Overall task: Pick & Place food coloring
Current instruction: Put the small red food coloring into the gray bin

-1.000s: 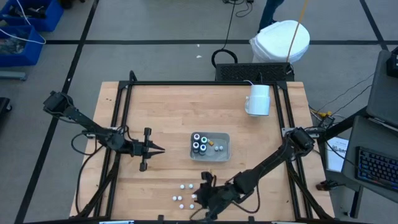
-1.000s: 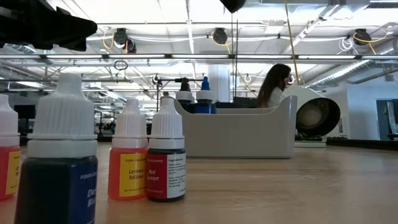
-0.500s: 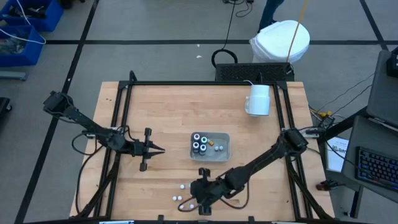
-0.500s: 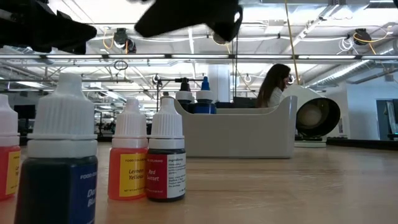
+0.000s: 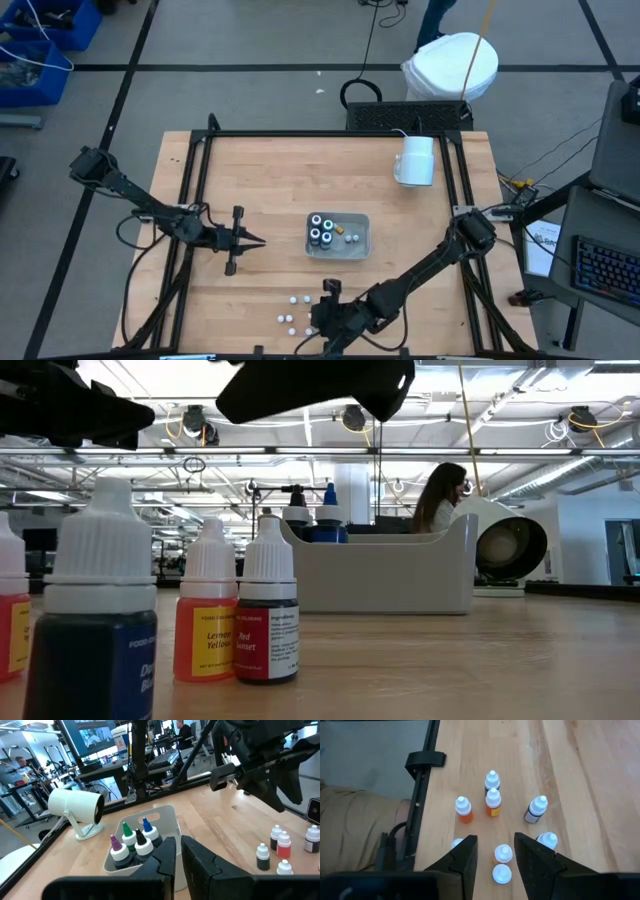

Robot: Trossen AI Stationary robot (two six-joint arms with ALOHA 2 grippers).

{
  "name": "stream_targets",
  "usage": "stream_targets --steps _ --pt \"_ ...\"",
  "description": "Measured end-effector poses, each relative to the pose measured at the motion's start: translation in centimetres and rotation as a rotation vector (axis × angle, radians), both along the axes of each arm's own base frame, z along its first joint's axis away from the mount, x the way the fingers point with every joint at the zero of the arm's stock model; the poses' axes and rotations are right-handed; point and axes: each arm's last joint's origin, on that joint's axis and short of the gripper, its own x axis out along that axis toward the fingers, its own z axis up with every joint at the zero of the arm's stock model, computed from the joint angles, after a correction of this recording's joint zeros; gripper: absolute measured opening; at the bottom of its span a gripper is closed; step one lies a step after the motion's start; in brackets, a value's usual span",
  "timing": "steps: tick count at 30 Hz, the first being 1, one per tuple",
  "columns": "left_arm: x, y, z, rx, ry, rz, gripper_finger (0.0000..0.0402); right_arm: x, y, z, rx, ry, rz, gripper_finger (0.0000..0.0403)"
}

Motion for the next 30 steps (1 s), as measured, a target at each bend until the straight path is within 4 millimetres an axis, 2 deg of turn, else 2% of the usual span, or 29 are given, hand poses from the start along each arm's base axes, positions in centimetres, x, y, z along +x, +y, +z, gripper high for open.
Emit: stream_targets --steps 10,13,18,30 --pt "0.0 0.0 -0.1 -0.016 0.007 0.000 0.0035 -0.6 -0.2 -2.4 0.029 -0.042 0.003 0.0119" --pt "0.0 0.0 0.0 -0.017 0.007 0.000 0.0035 -0.6 -0.2 -2.6 0.035 -0.047 0.001 0.0122" --pt "0.0 0.0 -0.1 -0.019 0.007 0.000 0.0035 -1.1 -0.7 -3.7 0.026 -0.023 -0.054 0.0131" --pt "0.0 0.0 0.0 -0.019 0.007 0.000 0.0035 -1.2 -0.5 -3.7 0.037 -0.031 -0.079 0.0137"
